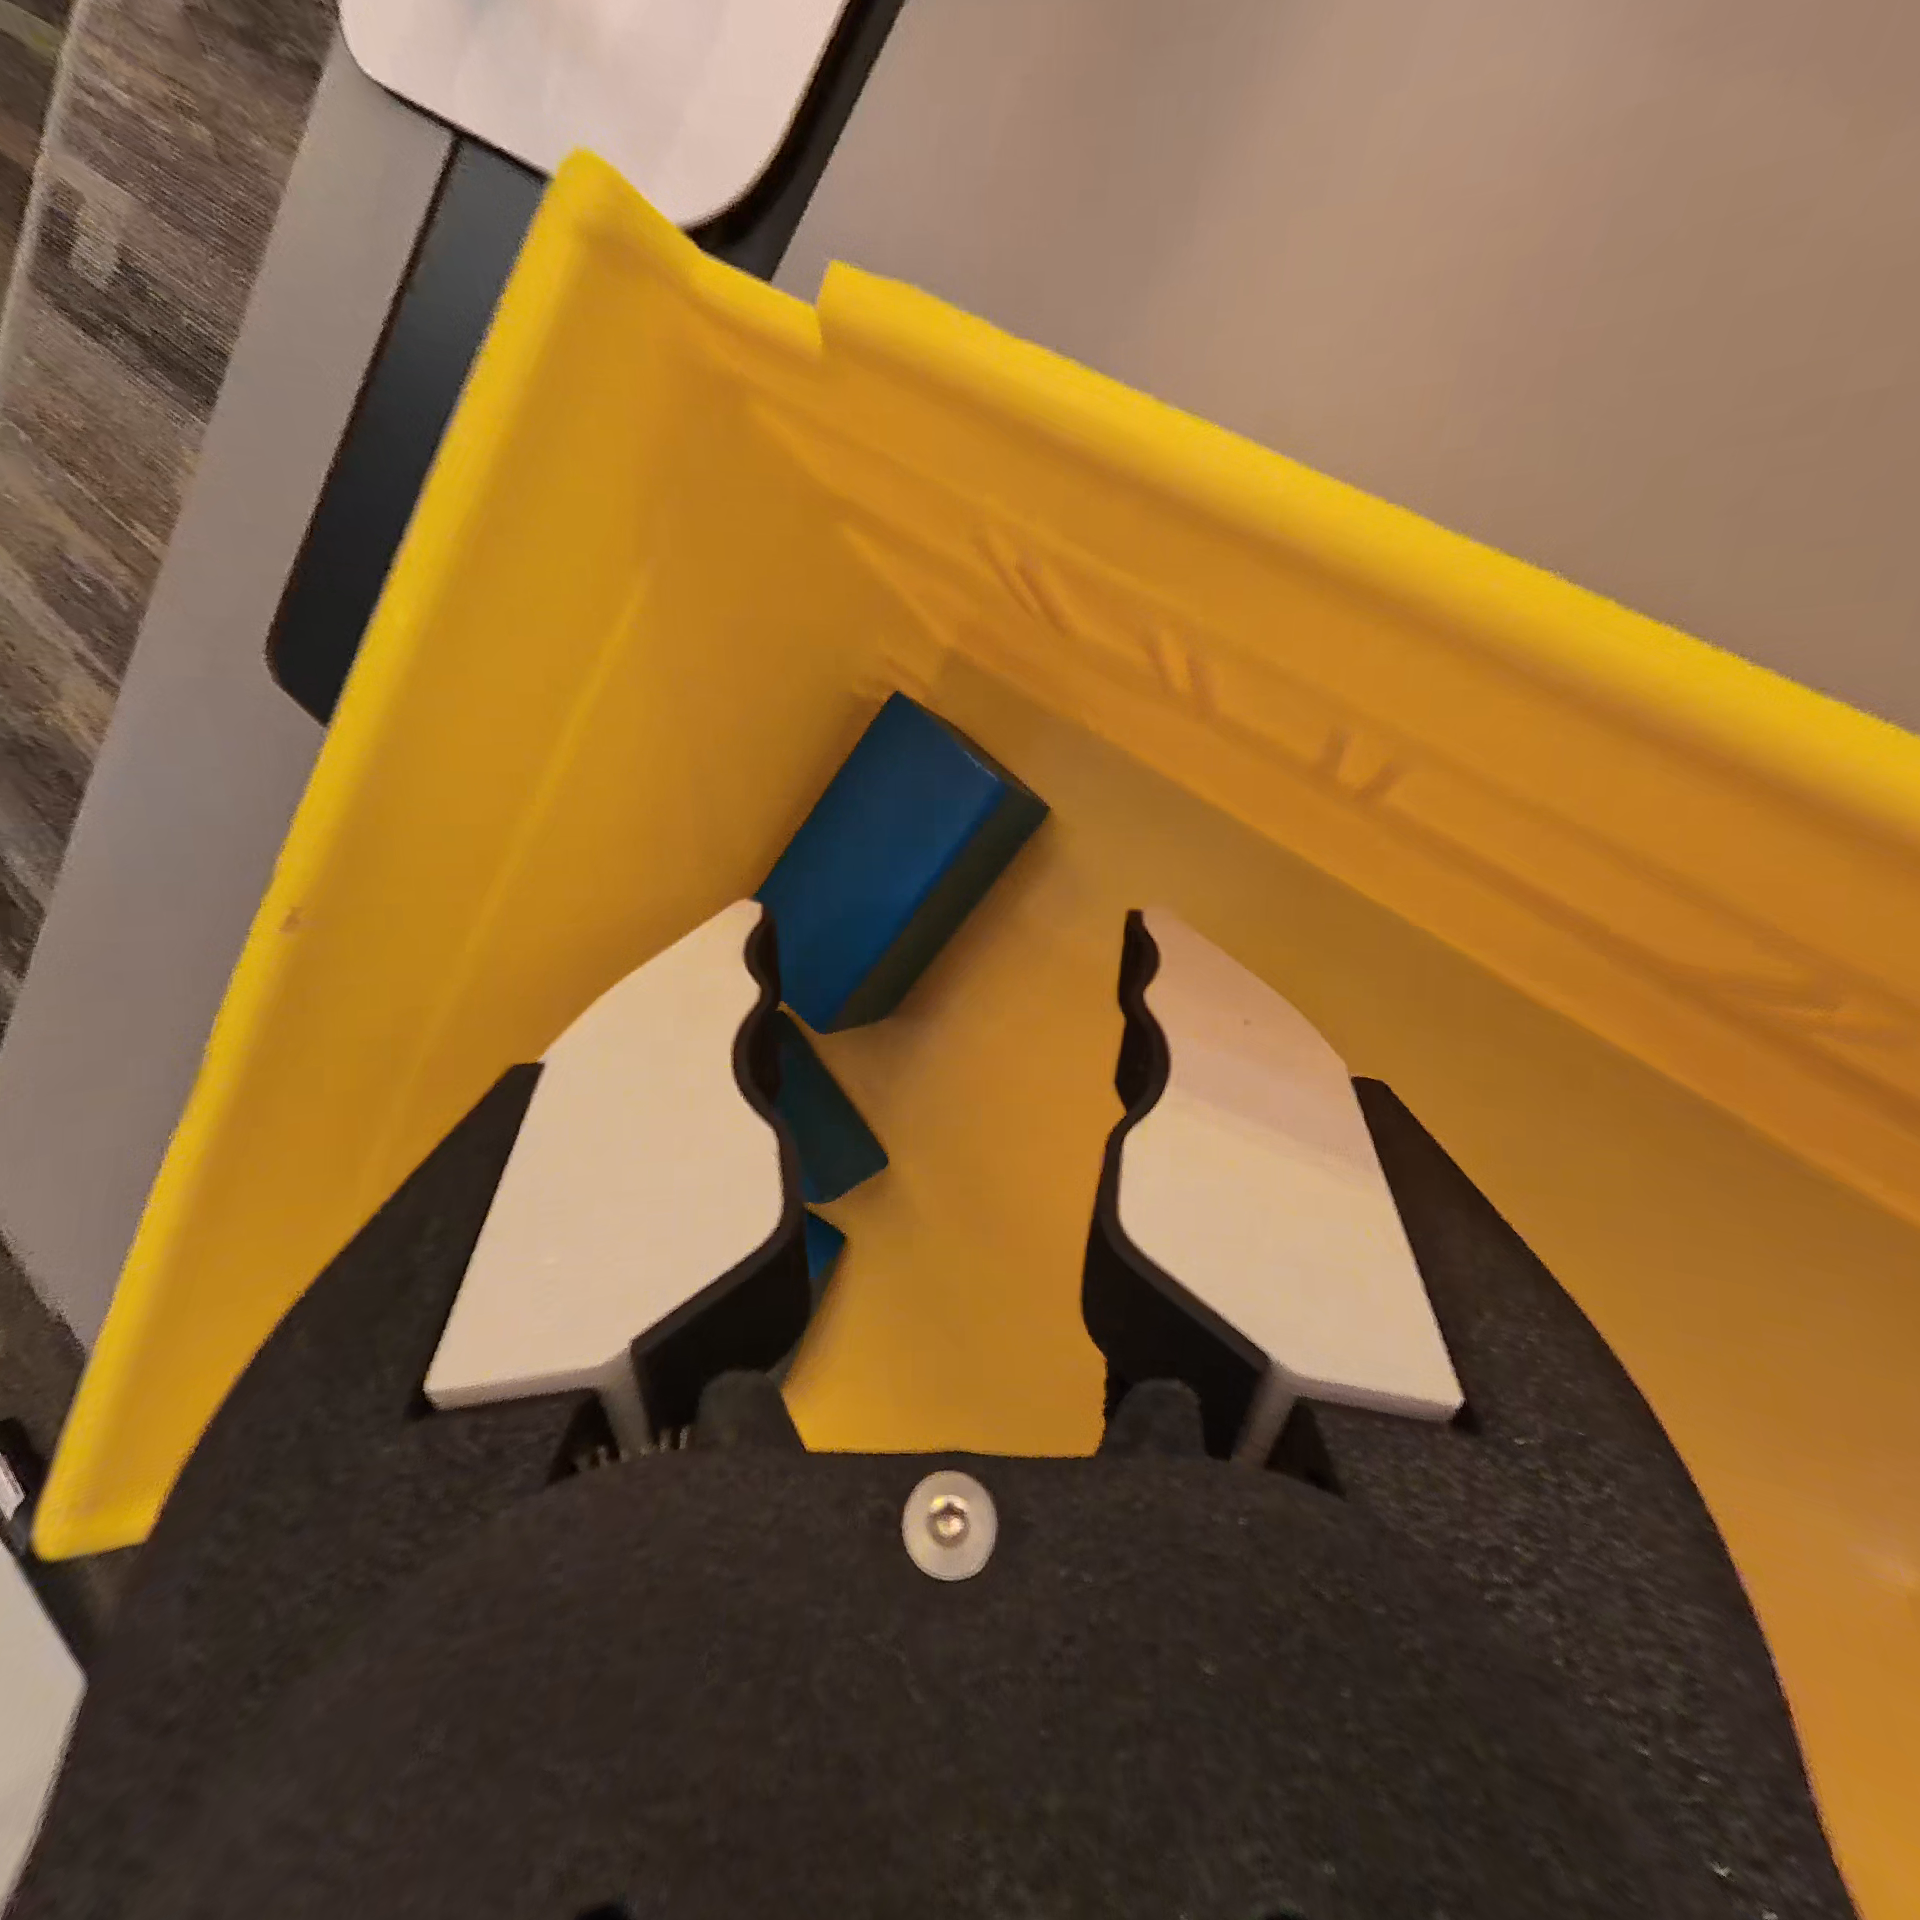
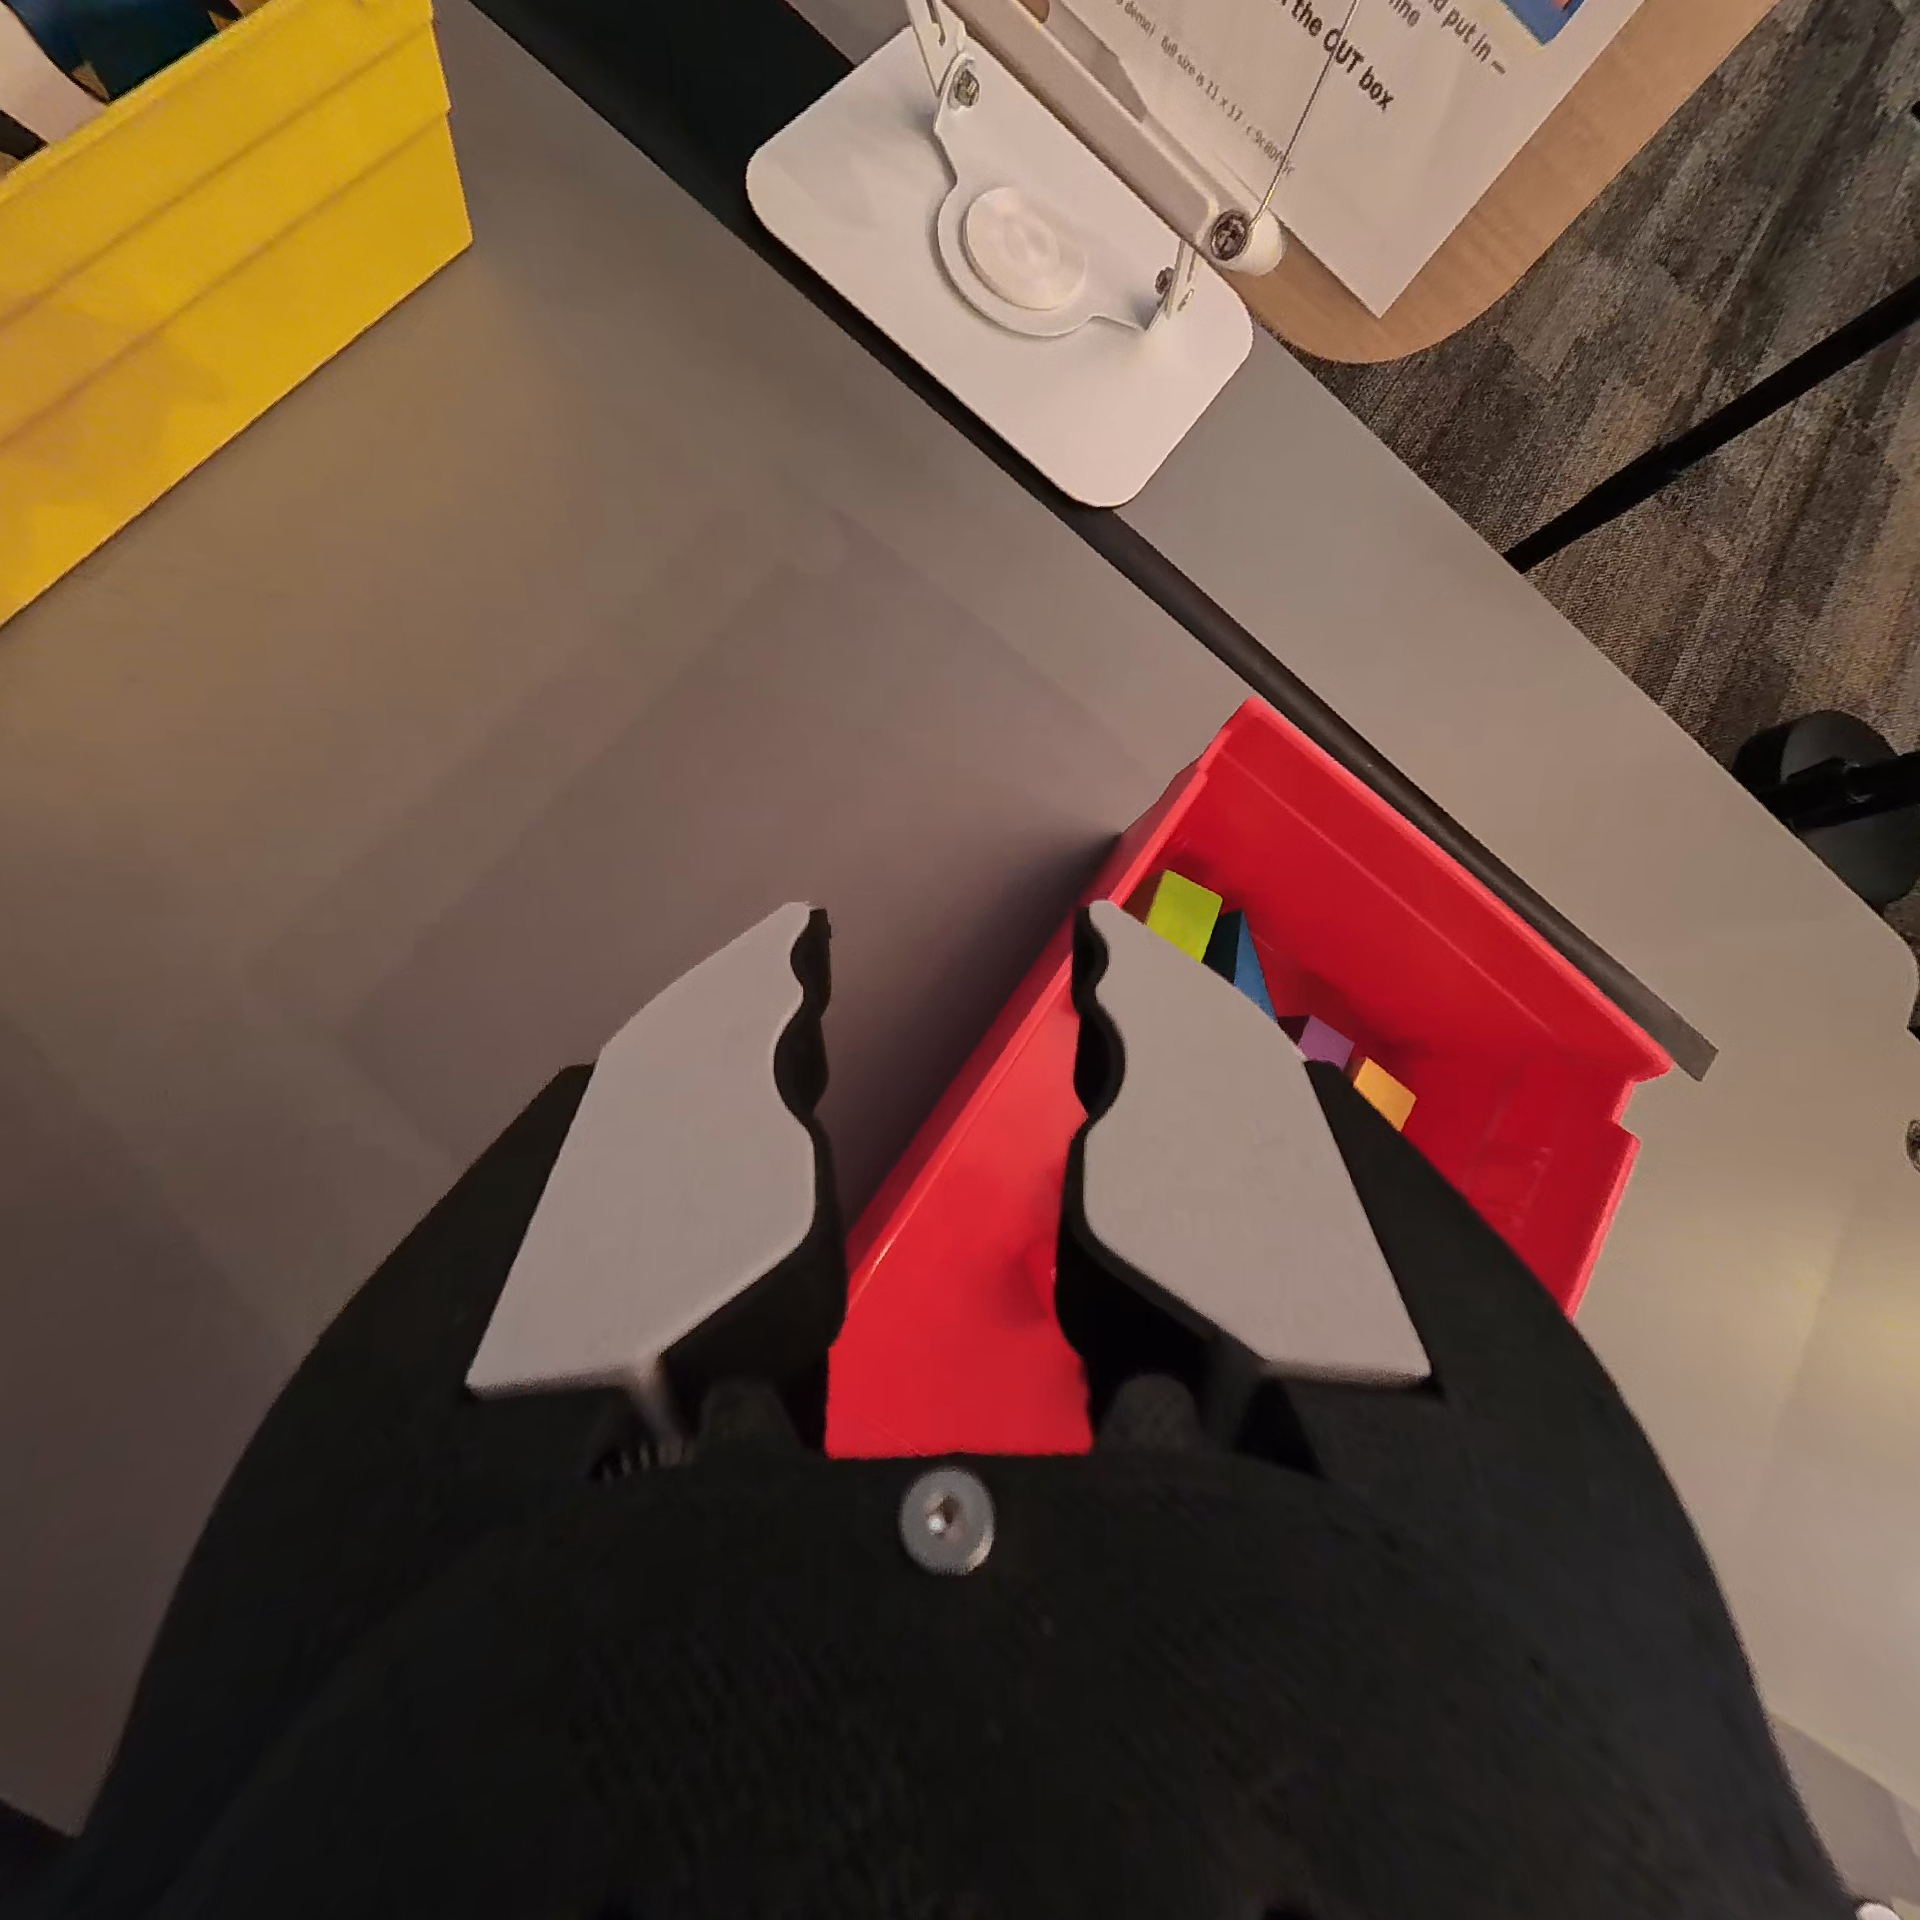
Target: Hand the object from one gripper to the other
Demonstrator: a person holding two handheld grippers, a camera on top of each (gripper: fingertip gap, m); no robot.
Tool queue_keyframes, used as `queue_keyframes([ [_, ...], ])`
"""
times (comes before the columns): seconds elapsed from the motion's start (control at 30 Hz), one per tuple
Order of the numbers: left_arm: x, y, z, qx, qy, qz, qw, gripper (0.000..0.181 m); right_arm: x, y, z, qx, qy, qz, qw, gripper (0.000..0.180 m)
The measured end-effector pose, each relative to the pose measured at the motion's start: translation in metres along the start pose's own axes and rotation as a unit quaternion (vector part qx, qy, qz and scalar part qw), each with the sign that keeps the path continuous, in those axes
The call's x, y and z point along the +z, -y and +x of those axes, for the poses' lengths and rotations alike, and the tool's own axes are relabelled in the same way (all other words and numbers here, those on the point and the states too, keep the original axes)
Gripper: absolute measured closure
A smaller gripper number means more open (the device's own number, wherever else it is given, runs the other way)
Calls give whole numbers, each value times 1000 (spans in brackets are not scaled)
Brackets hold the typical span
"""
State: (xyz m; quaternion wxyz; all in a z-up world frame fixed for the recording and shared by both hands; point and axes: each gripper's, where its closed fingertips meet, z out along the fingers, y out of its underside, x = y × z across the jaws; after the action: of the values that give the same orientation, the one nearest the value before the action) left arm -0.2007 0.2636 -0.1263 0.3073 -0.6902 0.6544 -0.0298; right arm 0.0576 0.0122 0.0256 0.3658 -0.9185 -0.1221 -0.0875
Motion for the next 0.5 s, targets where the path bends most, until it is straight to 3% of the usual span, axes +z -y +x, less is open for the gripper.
queue_keyframes([
  [0.23, 7, -6, 4, 1, -15, -14, 1000, 114, 5, -5, 2, -2, -1, -14, 1000, 134],
  [0.43, -10, -13, 12, -9, -38, -30, 999, 133, 7, -6, -1, -8, 1, -20, 1000, 134],
  [0.5, -11, -6, 3, -21, -20, -9, 1000, 130, 8, -6, -3, -10, 3, -21, 1000, 134],
])
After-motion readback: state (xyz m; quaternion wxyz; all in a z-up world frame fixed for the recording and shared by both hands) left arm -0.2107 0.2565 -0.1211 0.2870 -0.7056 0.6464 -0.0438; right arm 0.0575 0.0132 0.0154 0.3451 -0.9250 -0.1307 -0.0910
